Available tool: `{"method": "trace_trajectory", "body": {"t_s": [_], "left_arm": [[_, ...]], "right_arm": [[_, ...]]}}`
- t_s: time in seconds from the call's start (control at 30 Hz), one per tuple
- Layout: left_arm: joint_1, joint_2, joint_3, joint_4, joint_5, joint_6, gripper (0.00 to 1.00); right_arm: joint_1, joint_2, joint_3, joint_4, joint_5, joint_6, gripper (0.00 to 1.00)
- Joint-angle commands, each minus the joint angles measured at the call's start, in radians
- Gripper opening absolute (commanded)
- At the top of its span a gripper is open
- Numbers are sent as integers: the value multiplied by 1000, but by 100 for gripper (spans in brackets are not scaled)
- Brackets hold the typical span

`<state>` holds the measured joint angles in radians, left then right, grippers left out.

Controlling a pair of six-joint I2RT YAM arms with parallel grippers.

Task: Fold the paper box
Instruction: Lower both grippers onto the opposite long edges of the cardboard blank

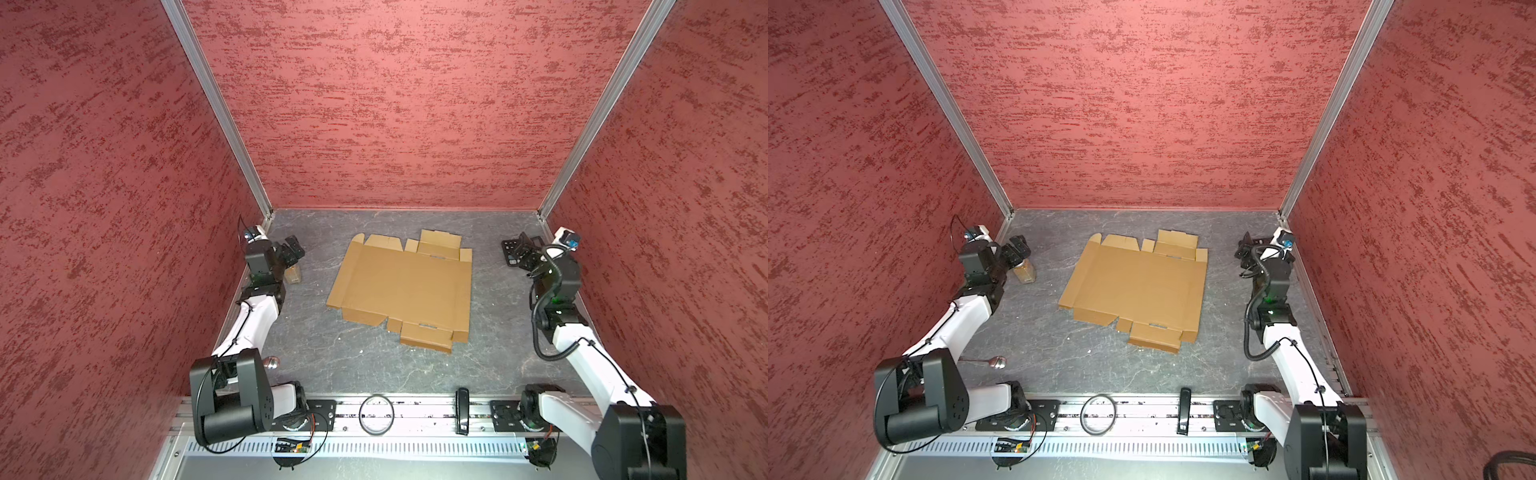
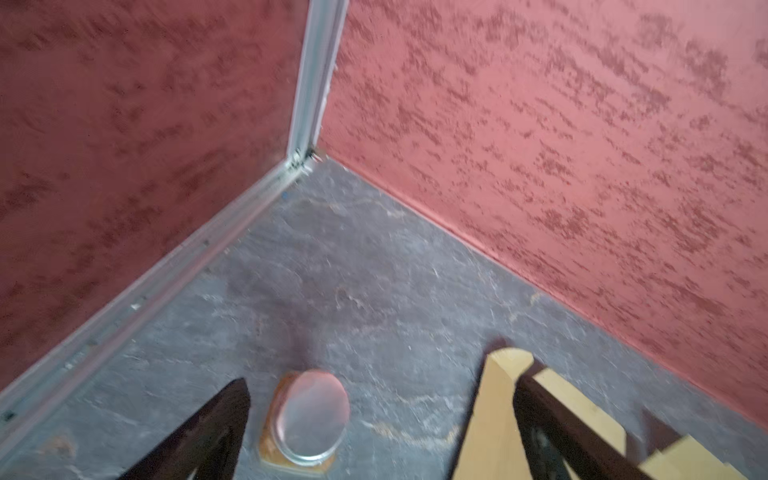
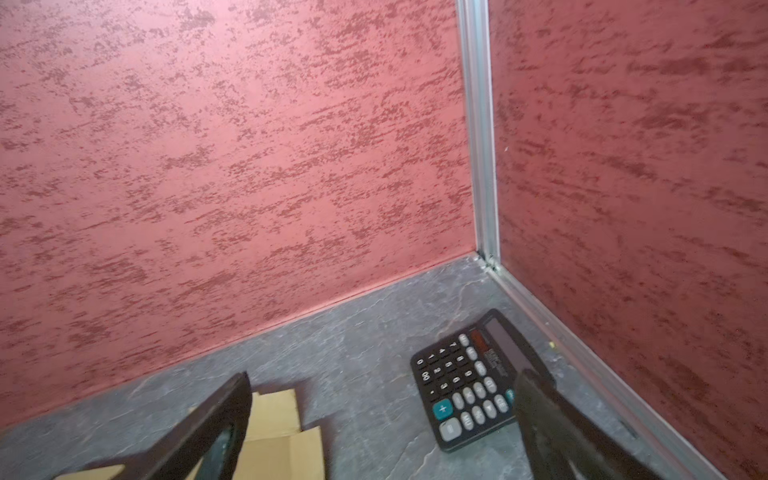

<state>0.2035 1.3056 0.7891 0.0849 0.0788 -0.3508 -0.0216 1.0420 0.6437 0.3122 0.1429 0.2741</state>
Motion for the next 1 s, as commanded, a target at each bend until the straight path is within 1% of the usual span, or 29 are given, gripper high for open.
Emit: {"method": "trace_trajectory", "body": {"t_s": [0.0, 0.1, 0.23, 0.33, 0.37, 0.43, 0.47, 0.5, 0.57, 0.67, 0.7, 0.83, 0.97], "left_arm": [[-13, 59, 82, -259, 222, -37, 99], [-32, 121, 165, -382, 264, -16, 100], [-101, 152, 180, -411, 207, -1, 100], [-144, 150, 181, -415, 179, 3, 99], [-157, 142, 183, -415, 159, 4, 100], [-183, 124, 187, -411, 131, 8, 100], [-196, 115, 190, -412, 119, 11, 100], [-206, 109, 194, -412, 110, 13, 100], [-227, 103, 210, -414, 115, 20, 99], [-244, 135, 246, -440, 172, 34, 99], [-251, 148, 258, -450, 186, 39, 100], [-273, 239, 325, -509, 229, 71, 100], [-291, 330, 390, -563, 262, 91, 100]], "right_arm": [[17, 26, 58, -384, -86, 100, 99], [56, 31, 110, -504, -66, 112, 99], [130, -14, 123, -568, -3, 147, 99], [178, -63, 113, -568, 12, 151, 99], [193, -81, 104, -562, 26, 170, 99], [196, -90, 97, -578, 86, 267, 99], [195, -87, 90, -578, 94, 302, 99], [196, -82, 82, -562, 72, 301, 99], [196, -46, 84, -533, -1, 285, 99], [203, 54, 146, -591, -85, 292, 99], [210, 73, 155, -597, -96, 299, 99], [267, 146, 198, -663, -94, 353, 99], [363, 215, 249, -792, -6, 383, 99]]}}
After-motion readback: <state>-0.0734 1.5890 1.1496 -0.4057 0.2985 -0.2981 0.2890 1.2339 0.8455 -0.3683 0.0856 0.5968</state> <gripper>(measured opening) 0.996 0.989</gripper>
